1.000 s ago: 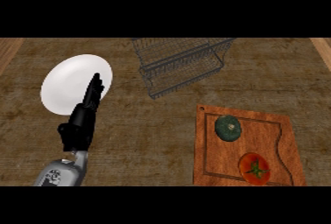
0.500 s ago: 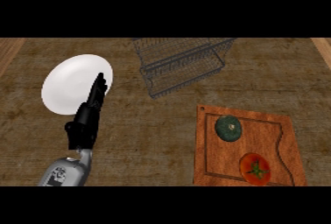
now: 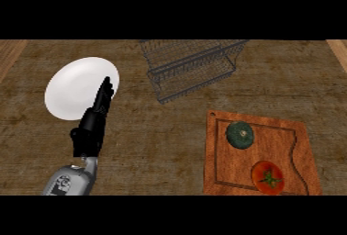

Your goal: Pick the tomato from the cutting board and place it in the tiered basket

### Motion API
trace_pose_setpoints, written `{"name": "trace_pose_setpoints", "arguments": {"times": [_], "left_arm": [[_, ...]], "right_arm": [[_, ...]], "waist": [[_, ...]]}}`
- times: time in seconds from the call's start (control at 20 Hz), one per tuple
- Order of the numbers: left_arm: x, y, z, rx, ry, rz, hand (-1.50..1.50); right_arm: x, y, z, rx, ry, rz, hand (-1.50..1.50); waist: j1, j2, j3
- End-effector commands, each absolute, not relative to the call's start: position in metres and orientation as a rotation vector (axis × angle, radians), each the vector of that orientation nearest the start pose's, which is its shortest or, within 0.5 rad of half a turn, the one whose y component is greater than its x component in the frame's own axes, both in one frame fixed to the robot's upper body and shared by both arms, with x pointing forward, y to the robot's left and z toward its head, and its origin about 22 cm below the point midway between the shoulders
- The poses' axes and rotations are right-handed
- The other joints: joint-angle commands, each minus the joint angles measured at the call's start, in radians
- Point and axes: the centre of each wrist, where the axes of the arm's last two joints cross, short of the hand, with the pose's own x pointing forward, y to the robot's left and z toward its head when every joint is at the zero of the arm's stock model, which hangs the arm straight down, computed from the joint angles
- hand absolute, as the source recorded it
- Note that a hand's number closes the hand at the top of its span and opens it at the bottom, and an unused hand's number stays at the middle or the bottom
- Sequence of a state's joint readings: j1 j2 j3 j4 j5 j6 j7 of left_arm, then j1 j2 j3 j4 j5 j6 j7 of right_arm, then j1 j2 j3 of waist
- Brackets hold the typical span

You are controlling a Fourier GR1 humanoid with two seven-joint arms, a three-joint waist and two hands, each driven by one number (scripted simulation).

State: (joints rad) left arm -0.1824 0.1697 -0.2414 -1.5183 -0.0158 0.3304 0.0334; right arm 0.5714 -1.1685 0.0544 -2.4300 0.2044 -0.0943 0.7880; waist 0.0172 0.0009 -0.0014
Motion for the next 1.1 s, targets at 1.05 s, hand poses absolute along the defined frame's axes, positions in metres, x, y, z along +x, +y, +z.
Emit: {"name": "trace_pose_setpoints", "arguments": {"times": [1.05], "left_arm": [[0.278, 0.197, 0.021, 0.190, -1.662, -0.115, 0.00]], "right_arm": [[0.164, -0.206, 0.080, -1.010, -0.961, 1.032, -1.50]], "waist": [[-0.015, 0.001, 0.001]]}}
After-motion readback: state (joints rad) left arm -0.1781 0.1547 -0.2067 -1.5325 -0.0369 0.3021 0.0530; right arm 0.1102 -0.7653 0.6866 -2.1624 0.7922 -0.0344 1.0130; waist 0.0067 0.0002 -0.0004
